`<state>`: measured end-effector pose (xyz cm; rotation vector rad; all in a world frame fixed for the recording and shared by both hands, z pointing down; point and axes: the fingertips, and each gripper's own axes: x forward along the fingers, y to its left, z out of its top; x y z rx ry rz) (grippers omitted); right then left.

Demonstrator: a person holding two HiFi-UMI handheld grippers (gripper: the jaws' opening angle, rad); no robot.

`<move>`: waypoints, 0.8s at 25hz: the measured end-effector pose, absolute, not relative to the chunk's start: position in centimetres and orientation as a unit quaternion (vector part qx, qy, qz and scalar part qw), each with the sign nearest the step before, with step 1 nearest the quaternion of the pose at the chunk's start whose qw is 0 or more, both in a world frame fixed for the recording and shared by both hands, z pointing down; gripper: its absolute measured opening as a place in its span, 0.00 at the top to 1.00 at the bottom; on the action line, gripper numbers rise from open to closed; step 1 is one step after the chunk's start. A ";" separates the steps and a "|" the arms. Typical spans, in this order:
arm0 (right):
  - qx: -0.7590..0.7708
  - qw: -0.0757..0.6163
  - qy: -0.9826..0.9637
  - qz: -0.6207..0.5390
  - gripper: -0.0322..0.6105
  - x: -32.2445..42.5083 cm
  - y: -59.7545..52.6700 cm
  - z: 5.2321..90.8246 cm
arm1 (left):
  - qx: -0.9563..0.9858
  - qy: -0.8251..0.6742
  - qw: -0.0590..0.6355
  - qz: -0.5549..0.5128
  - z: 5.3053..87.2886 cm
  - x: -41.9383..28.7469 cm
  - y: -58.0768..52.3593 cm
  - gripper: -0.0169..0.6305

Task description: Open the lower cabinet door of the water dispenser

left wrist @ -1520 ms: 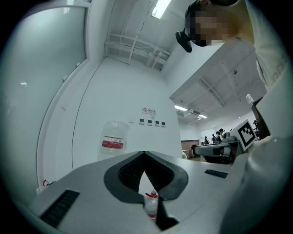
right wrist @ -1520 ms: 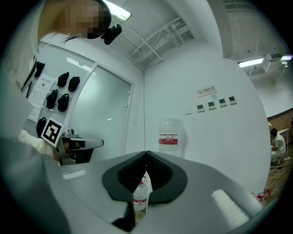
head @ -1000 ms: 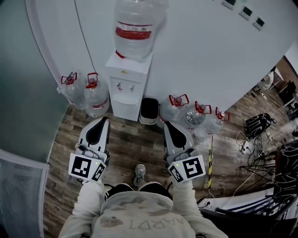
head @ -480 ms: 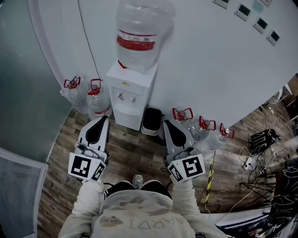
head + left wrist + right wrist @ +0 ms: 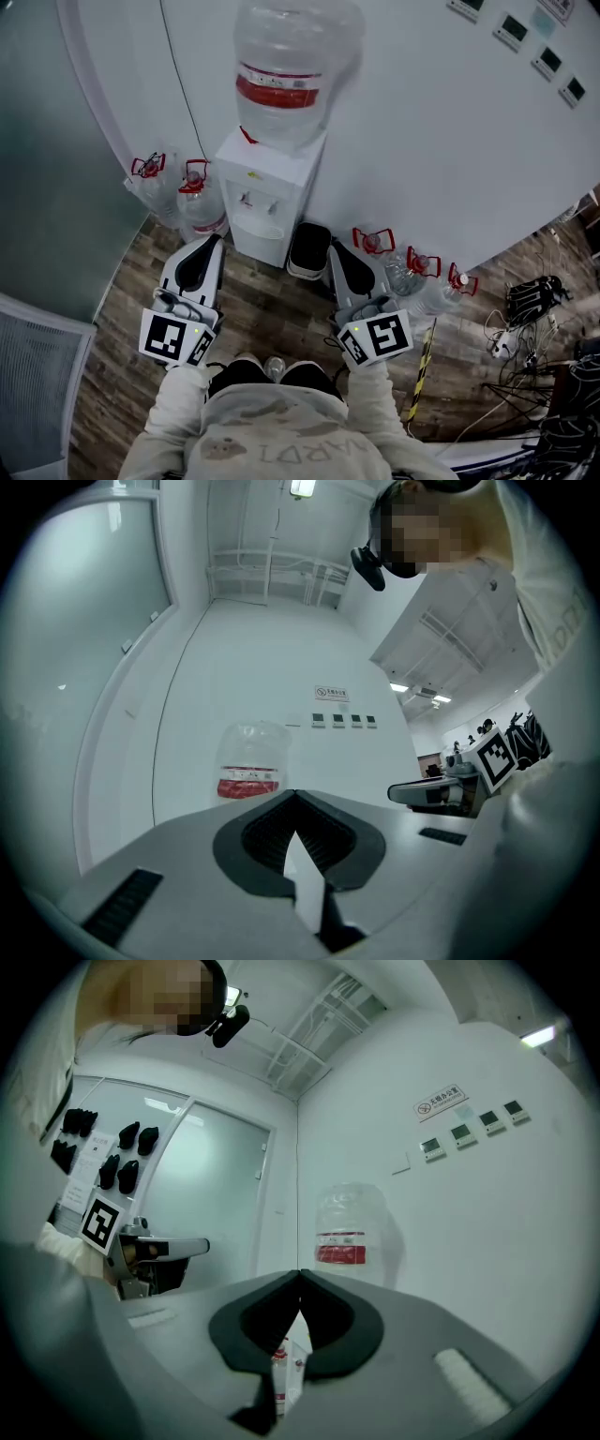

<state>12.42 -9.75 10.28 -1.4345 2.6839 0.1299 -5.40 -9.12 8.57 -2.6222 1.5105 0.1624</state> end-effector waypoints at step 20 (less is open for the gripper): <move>-0.490 0.007 0.871 -0.016 0.94 8.3 -20.4 15.9 | -0.883 0.469 0.009 0.014 13.2 -8.8 -19.9 0.97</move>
